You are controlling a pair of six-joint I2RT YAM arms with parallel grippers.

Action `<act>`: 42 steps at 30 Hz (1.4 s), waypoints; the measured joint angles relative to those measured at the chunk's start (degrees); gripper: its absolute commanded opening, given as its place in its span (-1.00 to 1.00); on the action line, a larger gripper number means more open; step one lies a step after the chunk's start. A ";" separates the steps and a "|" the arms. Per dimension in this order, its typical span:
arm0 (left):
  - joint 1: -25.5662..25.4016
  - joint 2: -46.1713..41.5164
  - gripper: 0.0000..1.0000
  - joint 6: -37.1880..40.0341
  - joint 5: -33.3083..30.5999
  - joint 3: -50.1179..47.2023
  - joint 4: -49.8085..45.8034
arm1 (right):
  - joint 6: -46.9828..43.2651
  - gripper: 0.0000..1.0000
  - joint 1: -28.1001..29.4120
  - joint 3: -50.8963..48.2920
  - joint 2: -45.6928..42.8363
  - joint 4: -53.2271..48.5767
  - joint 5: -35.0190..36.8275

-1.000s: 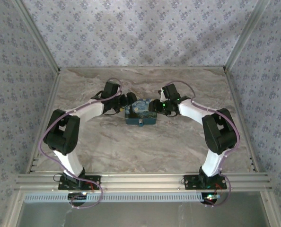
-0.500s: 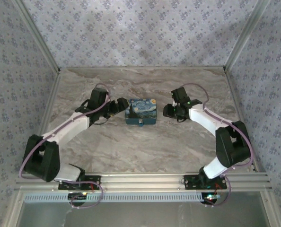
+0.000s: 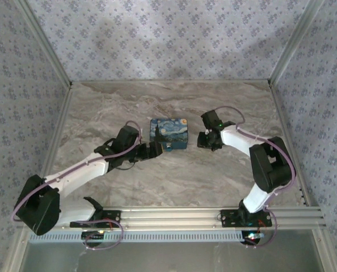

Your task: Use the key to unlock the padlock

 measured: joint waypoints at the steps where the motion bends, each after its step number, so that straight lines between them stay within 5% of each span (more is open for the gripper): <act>1: -0.13 0.00 0.76 -0.15 -0.13 -0.07 0.02 | -0.11 -0.23 0.00 0.00 0.39 0.02 -0.02; 21: -1.44 2.19 0.76 -1.86 -0.52 -0.07 1.68 | -0.59 -0.50 0.04 0.76 3.67 0.07 0.39; 30: -1.75 3.15 0.76 -2.56 -0.52 -0.59 3.13 | -1.66 -0.99 0.04 2.08 4.72 0.59 0.42; 34: -1.81 3.23 0.76 -2.93 -0.55 -0.70 3.32 | -2.03 -1.00 0.28 1.77 4.52 1.64 0.85; 42: -1.81 3.23 0.77 -2.86 -0.98 -0.70 3.28 | -2.71 -1.00 0.96 -2.95 -9.33 4.04 2.34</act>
